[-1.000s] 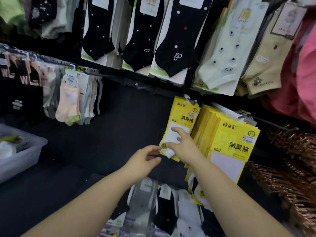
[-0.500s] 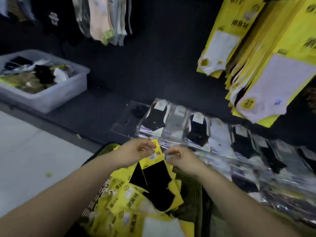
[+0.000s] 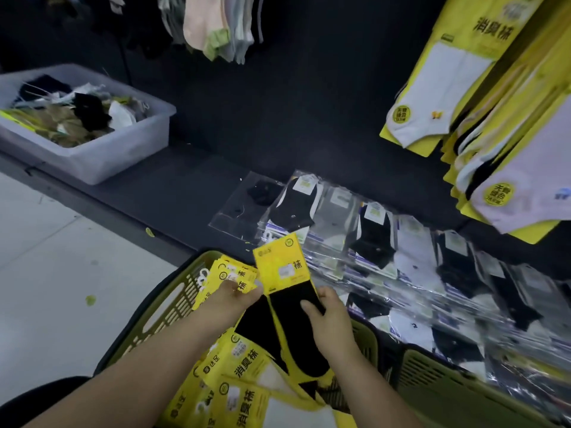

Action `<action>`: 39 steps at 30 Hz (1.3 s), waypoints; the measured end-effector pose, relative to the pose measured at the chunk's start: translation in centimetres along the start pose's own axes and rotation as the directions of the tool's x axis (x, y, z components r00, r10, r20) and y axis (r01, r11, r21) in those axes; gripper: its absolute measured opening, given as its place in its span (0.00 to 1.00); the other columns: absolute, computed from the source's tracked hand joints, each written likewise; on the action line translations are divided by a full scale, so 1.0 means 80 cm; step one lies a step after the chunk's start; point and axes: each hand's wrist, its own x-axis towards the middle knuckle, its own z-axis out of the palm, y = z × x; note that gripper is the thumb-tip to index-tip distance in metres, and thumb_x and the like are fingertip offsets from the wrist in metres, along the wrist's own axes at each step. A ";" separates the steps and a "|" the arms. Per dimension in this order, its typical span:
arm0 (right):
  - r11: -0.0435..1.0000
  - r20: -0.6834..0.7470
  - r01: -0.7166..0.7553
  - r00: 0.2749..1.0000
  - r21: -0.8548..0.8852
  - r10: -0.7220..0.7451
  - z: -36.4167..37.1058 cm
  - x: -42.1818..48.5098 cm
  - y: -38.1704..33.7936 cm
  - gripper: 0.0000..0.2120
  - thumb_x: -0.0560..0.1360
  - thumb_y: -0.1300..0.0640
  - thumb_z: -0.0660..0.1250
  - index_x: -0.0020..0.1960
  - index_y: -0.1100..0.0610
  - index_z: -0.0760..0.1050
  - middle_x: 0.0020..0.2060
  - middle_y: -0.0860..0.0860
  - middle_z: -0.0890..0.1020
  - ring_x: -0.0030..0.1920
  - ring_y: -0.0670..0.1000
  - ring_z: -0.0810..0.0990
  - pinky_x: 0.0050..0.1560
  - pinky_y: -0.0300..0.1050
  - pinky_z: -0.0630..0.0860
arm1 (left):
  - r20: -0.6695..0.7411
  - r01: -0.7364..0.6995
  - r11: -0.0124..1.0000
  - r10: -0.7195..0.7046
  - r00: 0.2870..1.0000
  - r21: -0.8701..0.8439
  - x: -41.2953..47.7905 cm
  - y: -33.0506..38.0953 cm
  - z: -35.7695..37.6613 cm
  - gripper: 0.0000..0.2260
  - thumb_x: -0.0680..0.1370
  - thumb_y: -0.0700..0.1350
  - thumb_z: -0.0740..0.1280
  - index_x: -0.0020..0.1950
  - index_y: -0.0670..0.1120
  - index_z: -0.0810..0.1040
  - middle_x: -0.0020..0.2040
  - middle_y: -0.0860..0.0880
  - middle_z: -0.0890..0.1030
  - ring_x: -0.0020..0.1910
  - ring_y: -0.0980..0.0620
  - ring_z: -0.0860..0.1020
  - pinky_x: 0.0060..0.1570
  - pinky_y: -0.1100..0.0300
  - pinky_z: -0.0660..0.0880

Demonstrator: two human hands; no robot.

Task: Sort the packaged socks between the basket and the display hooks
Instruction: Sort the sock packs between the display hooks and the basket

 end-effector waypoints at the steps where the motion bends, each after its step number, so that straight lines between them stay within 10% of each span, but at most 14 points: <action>1: 0.996 0.052 0.000 0.999 0.095 -0.005 0.004 -0.002 -0.010 0.03 0.77 0.59 0.65 0.50 0.53 0.73 0.45 0.46 0.82 0.48 0.49 0.81 0.46 0.42 0.76 | 0.032 0.008 0.993 -0.004 0.999 -0.119 0.000 0.001 0.005 0.22 0.78 0.55 0.65 0.67 0.44 0.68 0.65 0.46 0.75 0.60 0.46 0.75 0.55 0.55 0.70; 7: 0.987 0.072 0.126 0.990 -0.095 -0.119 0.040 0.012 -0.021 0.10 0.81 0.52 0.58 0.58 0.49 0.75 0.56 0.46 0.79 0.59 0.48 0.76 0.50 0.30 0.71 | -0.232 -0.186 0.917 0.107 0.967 -0.354 0.015 0.018 -0.028 0.08 0.81 0.40 0.63 0.59 0.48 0.75 0.57 0.47 0.81 0.57 0.46 0.78 0.61 0.47 0.73; 10: 0.809 0.263 0.197 0.963 -0.554 -0.054 0.065 0.026 -0.005 0.37 0.77 0.44 0.63 0.77 0.55 0.50 0.76 0.51 0.53 0.76 0.52 0.52 0.74 0.45 0.52 | -0.380 -0.225 0.949 0.130 0.916 -0.219 0.023 0.021 -0.067 0.10 0.81 0.39 0.61 0.60 0.50 0.73 0.60 0.45 0.80 0.60 0.43 0.77 0.64 0.43 0.71; 13: 0.668 0.294 0.234 0.955 -0.706 -0.024 0.084 0.037 0.001 0.52 0.70 0.36 0.67 0.77 0.56 0.38 0.77 0.52 0.48 0.77 0.54 0.46 0.75 0.52 0.41 | -0.449 -0.227 0.964 0.143 0.882 -0.138 0.026 0.018 -0.092 0.11 0.81 0.40 0.60 0.63 0.47 0.72 0.59 0.44 0.80 0.58 0.42 0.77 0.63 0.44 0.71; 19: 0.607 0.225 0.238 0.969 -0.758 -0.099 0.068 0.055 0.009 0.45 0.64 0.33 0.70 0.73 0.51 0.59 0.67 0.50 0.63 0.69 0.54 0.59 0.70 0.47 0.56 | -0.487 -0.238 0.971 0.202 0.849 -0.012 0.024 0.025 -0.106 0.08 0.81 0.40 0.59 0.59 0.47 0.72 0.56 0.45 0.79 0.55 0.42 0.77 0.57 0.46 0.74; 22: 0.666 0.277 0.247 0.959 -0.704 -0.063 0.058 0.058 0.017 0.44 0.65 0.35 0.72 0.72 0.52 0.59 0.74 0.50 0.55 0.73 0.54 0.54 0.72 0.49 0.57 | -0.477 -0.237 0.971 0.200 0.856 -0.019 0.024 0.032 -0.100 0.07 0.81 0.41 0.59 0.57 0.50 0.71 0.55 0.47 0.79 0.55 0.43 0.77 0.57 0.46 0.74; 29: 0.878 0.104 0.042 0.994 -0.477 0.009 0.023 0.057 0.009 0.39 0.66 0.49 0.76 0.70 0.48 0.59 0.60 0.46 0.77 0.58 0.51 0.78 0.46 0.42 0.72 | -0.425 -0.194 0.977 0.140 0.894 -0.087 0.023 0.038 -0.085 0.07 0.82 0.42 0.58 0.57 0.51 0.71 0.55 0.45 0.80 0.54 0.43 0.78 0.59 0.44 0.73; 32: 0.992 0.033 0.019 0.999 -0.122 -0.015 -0.014 0.056 -0.008 0.13 0.69 0.52 0.75 0.52 0.51 0.78 0.47 0.48 0.84 0.48 0.49 0.83 0.46 0.43 0.77 | -0.395 -0.224 0.967 0.159 0.905 -0.124 0.023 0.038 -0.084 0.10 0.83 0.42 0.58 0.62 0.51 0.72 0.57 0.46 0.80 0.57 0.44 0.77 0.62 0.43 0.71; 35: 0.902 0.211 -0.111 0.977 0.418 0.023 -0.036 0.045 -0.043 0.14 0.64 0.51 0.75 0.49 0.51 0.81 0.43 0.48 0.86 0.43 0.47 0.85 0.44 0.44 0.76 | -0.307 -0.245 0.939 0.165 0.937 -0.242 0.021 0.039 -0.067 0.11 0.83 0.44 0.58 0.62 0.54 0.73 0.59 0.49 0.80 0.60 0.46 0.77 0.66 0.43 0.69; 39: 0.872 0.264 -0.075 0.962 0.484 -0.064 -0.010 0.032 -0.081 0.18 0.67 0.56 0.75 0.55 0.50 0.77 0.47 0.46 0.85 0.47 0.46 0.84 0.46 0.40 0.78 | -0.090 -0.116 0.850 0.081 0.993 -0.514 0.018 0.045 -0.036 0.18 0.80 0.59 0.57 0.63 0.53 0.78 0.60 0.50 0.81 0.61 0.45 0.78 0.67 0.42 0.68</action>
